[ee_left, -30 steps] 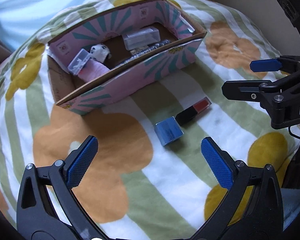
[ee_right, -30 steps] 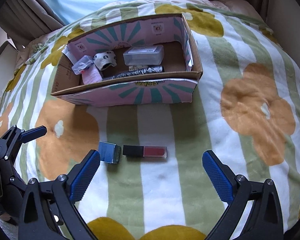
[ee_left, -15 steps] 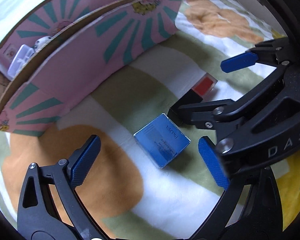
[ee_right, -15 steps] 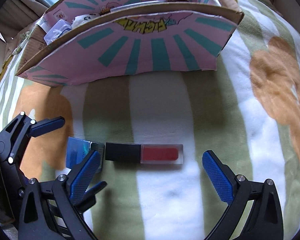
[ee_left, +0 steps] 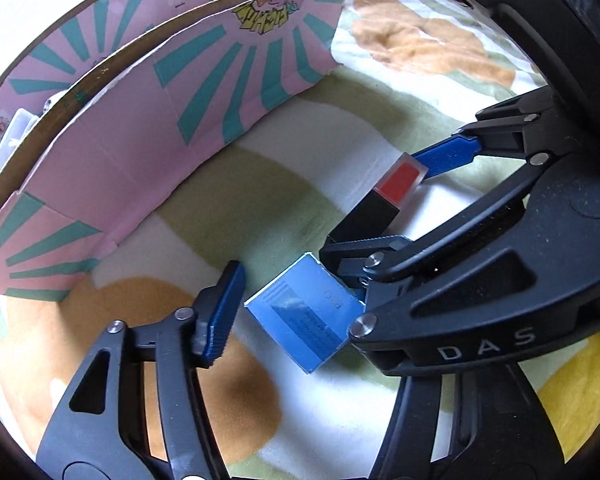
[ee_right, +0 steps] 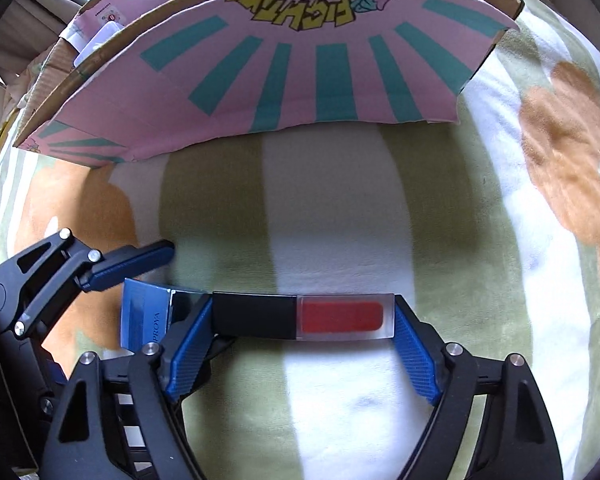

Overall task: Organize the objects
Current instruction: 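Grasp the blue box with the left tool while the right tool grasps the red lipstick tube, then lift the blue box and red tube and carry both over the box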

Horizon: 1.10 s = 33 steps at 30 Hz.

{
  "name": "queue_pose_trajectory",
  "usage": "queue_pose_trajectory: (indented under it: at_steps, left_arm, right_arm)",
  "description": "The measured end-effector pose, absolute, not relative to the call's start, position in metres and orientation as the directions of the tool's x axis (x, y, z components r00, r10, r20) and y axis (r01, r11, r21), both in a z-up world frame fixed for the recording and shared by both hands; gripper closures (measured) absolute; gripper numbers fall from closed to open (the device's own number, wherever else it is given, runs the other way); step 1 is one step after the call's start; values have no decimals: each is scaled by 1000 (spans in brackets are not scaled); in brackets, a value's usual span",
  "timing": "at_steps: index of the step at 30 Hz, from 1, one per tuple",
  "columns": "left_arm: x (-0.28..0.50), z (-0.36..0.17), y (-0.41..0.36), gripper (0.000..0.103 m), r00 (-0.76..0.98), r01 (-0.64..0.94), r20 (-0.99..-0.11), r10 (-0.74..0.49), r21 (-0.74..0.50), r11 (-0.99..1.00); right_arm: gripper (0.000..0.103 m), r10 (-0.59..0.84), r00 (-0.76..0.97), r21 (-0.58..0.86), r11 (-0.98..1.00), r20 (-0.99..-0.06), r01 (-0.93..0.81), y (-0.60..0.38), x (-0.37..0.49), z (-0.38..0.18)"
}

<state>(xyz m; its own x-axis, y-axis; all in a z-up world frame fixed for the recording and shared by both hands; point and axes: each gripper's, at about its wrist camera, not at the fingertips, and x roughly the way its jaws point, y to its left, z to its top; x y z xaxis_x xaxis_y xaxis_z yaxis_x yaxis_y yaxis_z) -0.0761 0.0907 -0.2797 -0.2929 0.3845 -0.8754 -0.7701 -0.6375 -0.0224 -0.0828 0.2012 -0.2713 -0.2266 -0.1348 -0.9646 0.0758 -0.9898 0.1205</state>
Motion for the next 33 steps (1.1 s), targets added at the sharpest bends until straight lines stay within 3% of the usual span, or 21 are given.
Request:
queue_pose_trajectory:
  at_steps: [2,17,33]
  left_arm:
    - [-74,-280,91,57,-286,-776,-874,391,-27,-630]
    - [-71,-256,87,58,-315,-761,-870,379,-7,-649]
    - [-57,-124,66,58,-448,-592,-840,306,22,-806]
  right_arm:
    - [23,-137,-226,123,-989,-965,76,203,-83,-271]
    - [23,-154,-266,138,-987,-952,79,226,-81,-246]
    - [23,-155,-365,104,-982,-918,157,212,-68,-117]
